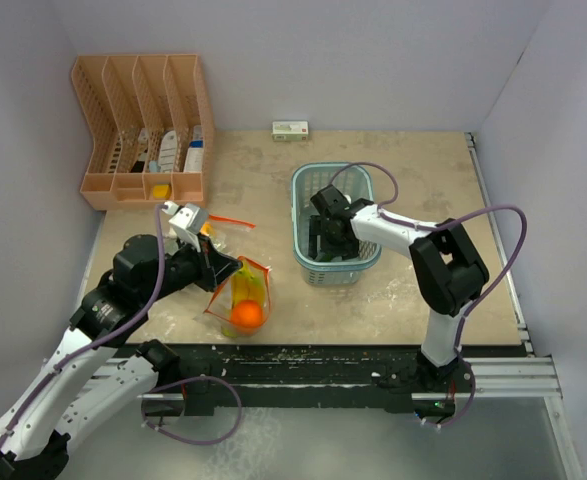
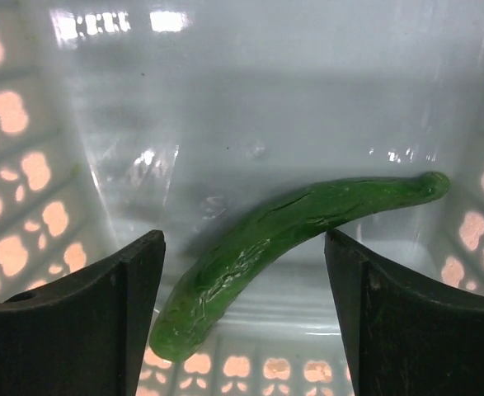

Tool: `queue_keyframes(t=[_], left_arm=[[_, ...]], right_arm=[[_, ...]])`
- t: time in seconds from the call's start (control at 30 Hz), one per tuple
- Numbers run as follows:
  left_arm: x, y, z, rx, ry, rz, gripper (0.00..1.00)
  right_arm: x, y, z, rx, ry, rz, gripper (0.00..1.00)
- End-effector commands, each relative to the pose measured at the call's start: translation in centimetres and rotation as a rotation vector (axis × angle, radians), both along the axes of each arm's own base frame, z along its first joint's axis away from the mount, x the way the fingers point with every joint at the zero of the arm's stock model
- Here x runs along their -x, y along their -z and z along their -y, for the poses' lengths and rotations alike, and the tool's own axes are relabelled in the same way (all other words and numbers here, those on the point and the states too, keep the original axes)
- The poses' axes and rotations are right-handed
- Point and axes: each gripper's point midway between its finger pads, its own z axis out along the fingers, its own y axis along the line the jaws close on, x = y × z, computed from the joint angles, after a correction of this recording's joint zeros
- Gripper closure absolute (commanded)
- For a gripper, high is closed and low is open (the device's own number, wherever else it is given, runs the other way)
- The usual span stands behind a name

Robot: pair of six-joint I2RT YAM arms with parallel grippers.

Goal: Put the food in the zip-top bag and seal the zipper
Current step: Pick up the fake vegetable from the bin.

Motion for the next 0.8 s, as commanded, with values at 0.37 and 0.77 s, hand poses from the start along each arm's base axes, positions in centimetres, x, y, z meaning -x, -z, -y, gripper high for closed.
queue_keyframes(t=[0.37,0.77], left_arm=[[0.0,-3.1,0.2,0.044,0.016,0.077,1.0],[-1.3,-5.5,0.5,0.125,-0.05,0.081,1.0]], right_arm=[[-2.3,-3.6,-0.4,-0.029,0.031,0.122,1.0],[-2.6,-24.9,-1.3,-0.29,-0.178,0.671,1.0]])
